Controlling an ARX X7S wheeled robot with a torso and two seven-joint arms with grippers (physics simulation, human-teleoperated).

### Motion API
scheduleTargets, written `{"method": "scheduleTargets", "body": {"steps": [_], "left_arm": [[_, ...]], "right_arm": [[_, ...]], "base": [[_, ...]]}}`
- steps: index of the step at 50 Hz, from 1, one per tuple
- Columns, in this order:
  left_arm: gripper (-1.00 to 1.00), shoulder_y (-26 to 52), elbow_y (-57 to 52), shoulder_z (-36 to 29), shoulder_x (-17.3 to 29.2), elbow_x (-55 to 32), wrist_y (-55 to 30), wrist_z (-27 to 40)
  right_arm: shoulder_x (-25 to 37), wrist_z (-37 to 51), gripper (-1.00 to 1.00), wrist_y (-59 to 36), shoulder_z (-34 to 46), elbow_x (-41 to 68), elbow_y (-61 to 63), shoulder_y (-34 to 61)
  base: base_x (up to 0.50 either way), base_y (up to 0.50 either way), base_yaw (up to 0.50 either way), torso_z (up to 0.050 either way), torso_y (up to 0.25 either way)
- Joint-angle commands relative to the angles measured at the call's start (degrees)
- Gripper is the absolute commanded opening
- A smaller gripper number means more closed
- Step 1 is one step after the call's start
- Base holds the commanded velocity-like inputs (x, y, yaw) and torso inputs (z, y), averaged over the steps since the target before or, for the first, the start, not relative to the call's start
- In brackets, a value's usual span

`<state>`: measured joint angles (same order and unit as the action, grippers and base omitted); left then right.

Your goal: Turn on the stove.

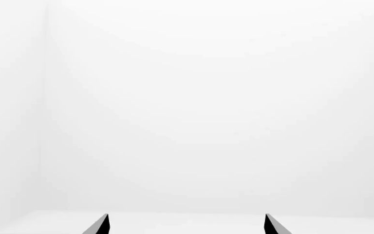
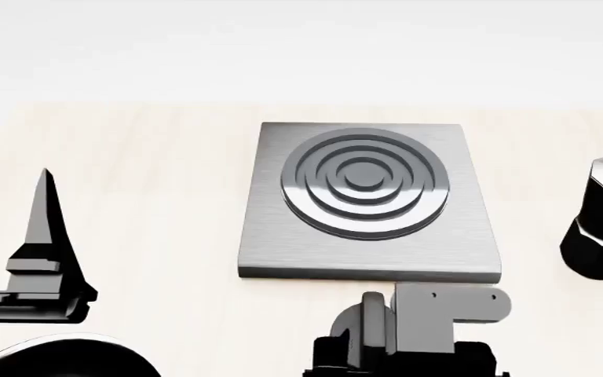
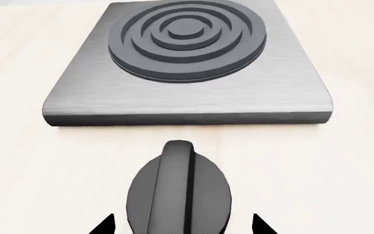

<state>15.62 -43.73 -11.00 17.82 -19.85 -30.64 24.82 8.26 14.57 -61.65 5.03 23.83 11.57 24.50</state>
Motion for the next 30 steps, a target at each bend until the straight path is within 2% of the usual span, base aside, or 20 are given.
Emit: {"method": "scheduleTargets", "body": {"steps": [1,30], "left_arm": [[1.00,0.07,0.16,-0.12,0.16,-0.18,0.19,0.23],[1.00,0.06,0.05,-0.35,0.69,-0.76,0.36,0.84]], "right_arm": [[0.19,-0.62,1.00,0.25,0.53,0.76,-1.73,0.33],[0.30,-0.80,1.00,1.73,1.40,1.60,-6.19,0.79]], "base": [[0.00,0.00,0.00,0.000,0.000],[0.00,0.00,0.00,0.000,0.000]]}}
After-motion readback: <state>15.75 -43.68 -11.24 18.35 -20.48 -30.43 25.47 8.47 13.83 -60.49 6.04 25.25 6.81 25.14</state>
